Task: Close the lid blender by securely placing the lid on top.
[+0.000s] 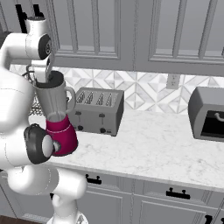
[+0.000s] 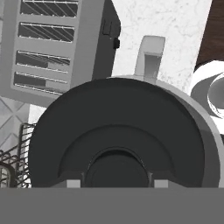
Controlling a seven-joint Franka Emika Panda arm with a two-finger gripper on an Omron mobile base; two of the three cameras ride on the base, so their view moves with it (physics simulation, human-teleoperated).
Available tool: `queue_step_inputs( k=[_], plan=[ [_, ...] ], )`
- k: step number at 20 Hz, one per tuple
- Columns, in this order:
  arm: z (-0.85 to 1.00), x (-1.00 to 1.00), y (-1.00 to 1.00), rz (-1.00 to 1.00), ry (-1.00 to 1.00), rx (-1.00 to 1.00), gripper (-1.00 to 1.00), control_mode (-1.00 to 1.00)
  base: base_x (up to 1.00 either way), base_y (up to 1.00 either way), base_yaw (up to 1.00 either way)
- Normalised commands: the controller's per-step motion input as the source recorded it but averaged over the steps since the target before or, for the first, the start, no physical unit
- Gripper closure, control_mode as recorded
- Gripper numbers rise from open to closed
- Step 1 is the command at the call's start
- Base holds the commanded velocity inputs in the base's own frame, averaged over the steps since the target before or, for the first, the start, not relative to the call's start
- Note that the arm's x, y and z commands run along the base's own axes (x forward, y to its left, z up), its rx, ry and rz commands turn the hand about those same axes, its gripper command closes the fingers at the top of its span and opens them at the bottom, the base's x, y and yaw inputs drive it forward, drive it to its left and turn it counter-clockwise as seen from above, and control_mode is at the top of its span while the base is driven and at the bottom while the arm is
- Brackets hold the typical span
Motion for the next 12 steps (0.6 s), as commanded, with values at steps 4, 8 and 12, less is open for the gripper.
queue_step_inputs(
  k=[4, 8, 12],
  plan=[
    [0.14, 0.11, 0.00, -0.05, 0.00, 0.04, 1.00, -1.00, 0.00, 0.00, 0.00],
    [0.16, 0.13, 0.00, -0.05, 0.00, 0.01, 1.00, -1.00, 0.00, 0.00, 0.00],
    [0.00, 0.00, 0.00, -0.03, 0.07, 0.02, 1.00, -1.00, 0.00, 0.00, 0.00]
  ],
)
